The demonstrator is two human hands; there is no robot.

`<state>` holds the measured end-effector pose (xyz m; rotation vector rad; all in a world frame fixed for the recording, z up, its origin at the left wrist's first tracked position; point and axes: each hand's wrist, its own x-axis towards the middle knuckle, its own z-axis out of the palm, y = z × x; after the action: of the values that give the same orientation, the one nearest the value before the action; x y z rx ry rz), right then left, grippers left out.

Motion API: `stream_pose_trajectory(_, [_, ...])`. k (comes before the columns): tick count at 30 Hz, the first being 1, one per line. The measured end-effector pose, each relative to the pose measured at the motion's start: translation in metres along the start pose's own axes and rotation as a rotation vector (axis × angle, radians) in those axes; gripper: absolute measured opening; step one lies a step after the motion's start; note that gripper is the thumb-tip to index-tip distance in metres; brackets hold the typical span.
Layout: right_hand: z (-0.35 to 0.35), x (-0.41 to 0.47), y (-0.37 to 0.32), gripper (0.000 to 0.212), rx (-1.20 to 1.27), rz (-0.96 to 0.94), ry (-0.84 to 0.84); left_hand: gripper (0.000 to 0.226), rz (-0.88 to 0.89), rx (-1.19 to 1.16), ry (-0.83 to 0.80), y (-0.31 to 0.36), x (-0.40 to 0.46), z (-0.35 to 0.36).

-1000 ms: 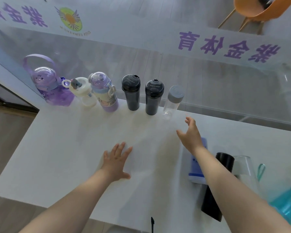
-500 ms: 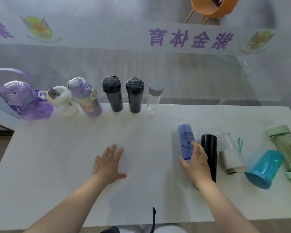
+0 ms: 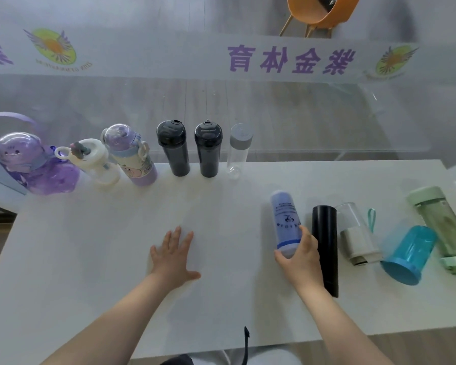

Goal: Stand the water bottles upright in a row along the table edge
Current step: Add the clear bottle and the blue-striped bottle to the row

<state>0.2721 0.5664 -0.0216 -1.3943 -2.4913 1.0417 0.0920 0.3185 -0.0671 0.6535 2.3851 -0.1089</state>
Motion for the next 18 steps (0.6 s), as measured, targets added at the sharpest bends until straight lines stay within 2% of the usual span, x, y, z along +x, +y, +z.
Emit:
stream_pose_trajectory(9, [-0.034, 0.015, -0.031, 0.078, 0.051, -0.172, 0.229, 0.117, -0.004, -0.005, 0.001, 0.0, 0.0, 0.0])
stream_pose_trajectory(12, [-0.042, 0.026, -0.046, 0.074, 0.024, -0.295, 0.297, 0.117, -0.004, -0.002, 0.002, 0.0, 0.001, 0.0])
stream_pose_trajectory(15, [-0.044, 0.039, -0.056, 0.07, -0.045, -0.407, 0.317, 0.117, -0.001, 0.001, 0.007, -0.001, 0.001, 0.001])
stream_pose_trajectory(18, [-0.04, 0.048, -0.064, 0.075, -0.068, -0.435, 0.273, 0.117, -0.003, 0.0, 0.001, -0.001, 0.002, 0.001])
